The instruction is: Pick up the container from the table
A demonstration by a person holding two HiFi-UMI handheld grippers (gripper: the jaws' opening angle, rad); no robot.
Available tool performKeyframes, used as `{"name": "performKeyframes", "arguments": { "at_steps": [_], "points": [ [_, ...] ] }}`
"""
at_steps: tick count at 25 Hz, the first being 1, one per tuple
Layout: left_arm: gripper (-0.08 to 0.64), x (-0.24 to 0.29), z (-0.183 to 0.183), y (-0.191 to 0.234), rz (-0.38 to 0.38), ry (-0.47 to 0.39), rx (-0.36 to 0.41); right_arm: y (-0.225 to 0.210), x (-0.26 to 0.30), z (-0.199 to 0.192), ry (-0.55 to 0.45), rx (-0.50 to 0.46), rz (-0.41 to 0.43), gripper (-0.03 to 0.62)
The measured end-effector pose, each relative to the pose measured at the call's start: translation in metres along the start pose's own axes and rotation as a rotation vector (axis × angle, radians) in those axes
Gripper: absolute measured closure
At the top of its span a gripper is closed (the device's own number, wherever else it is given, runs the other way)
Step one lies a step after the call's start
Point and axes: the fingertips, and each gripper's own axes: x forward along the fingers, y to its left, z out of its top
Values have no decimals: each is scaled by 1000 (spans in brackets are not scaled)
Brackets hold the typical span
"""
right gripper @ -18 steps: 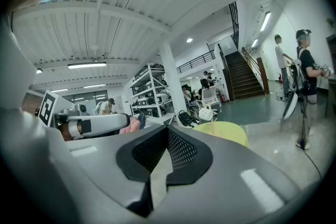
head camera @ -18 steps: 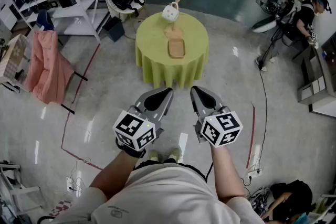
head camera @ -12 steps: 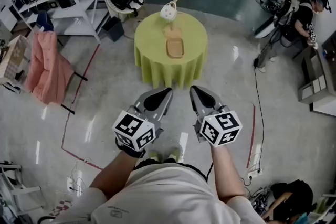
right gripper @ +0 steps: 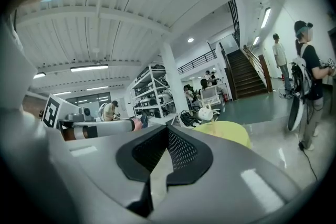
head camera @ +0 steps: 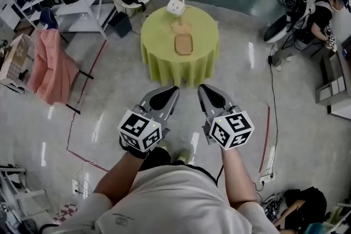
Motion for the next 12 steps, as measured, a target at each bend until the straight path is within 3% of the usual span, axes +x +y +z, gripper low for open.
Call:
{"name": "performKeyframes", "arguments": {
  "at_steps": [12],
  "points": [
    [554,53,-12,63,-33,34,1,-44,57,3,-10,31,-56,581]
  ]
}}
